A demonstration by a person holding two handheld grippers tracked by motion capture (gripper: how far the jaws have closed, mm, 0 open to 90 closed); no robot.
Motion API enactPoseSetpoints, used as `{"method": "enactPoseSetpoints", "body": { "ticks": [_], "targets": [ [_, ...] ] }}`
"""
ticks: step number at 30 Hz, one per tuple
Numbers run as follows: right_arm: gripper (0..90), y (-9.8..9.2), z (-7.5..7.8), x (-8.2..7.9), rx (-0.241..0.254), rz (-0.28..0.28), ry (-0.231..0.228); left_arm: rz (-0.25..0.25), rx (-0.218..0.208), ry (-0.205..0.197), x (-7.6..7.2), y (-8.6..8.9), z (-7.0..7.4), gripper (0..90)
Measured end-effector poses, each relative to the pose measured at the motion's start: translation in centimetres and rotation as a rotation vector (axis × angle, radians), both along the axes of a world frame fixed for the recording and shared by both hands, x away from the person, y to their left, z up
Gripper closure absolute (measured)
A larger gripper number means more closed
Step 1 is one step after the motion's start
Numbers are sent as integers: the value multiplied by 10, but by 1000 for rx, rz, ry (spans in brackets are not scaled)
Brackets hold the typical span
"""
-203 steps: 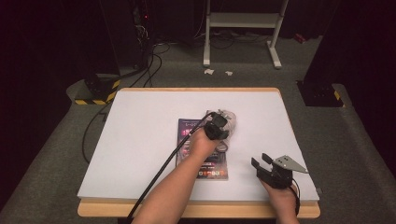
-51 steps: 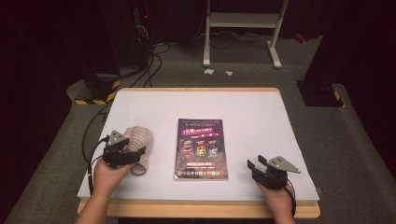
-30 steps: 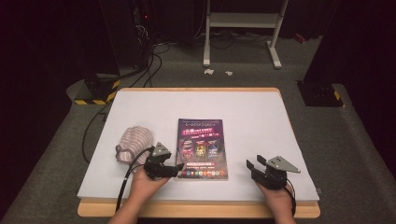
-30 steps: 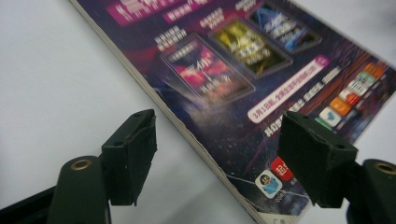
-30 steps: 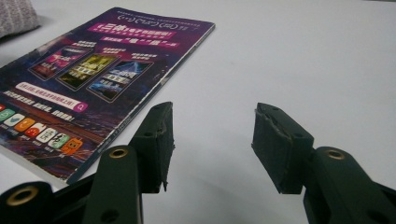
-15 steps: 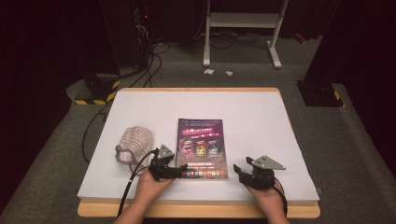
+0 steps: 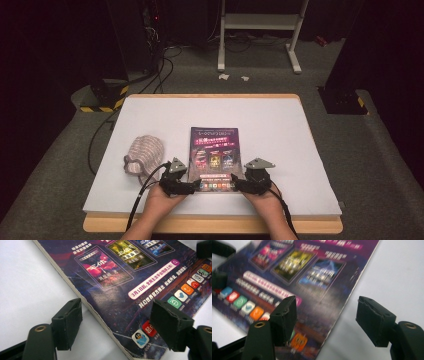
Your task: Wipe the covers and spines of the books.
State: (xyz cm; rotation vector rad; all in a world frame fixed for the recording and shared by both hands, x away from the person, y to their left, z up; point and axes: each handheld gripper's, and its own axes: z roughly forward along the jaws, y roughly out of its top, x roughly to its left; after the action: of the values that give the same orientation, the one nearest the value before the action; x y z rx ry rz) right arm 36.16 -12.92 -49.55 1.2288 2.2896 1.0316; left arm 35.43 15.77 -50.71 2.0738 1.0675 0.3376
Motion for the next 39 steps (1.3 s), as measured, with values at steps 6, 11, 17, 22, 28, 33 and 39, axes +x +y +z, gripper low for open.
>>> {"method": "enactPoseSetpoints", "body": {
  "ticks": [6, 11, 17, 22, 28, 33, 39],
  "targets": [
    [335, -1, -8, -8, 25, 13, 42, -13, -2, 15, -4, 1, 1, 268],
    [326, -1, -9, -8, 39, 23, 56, -16, -15, 5, -9, 0, 0, 272],
    [292, 8, -10, -11, 40, 8, 56, -19, -11, -10, -12, -2, -1, 278],
    [292, 9, -10, -12, 44, -9, 54, -23, -12, -11, -12, -2, -1, 280],
    [308, 6, -9, -11, 99, -37, 79, -27, -6, -14, -12, -2, -1, 281],
    [317, 5, -7, -12, 121, -42, 59, -25, -7, -13, -12, -2, -1, 282],
    [329, 12, 7, -21, 134, -38, -45, -24, -4, -15, -12, -2, -1, 283]
  ]
}}
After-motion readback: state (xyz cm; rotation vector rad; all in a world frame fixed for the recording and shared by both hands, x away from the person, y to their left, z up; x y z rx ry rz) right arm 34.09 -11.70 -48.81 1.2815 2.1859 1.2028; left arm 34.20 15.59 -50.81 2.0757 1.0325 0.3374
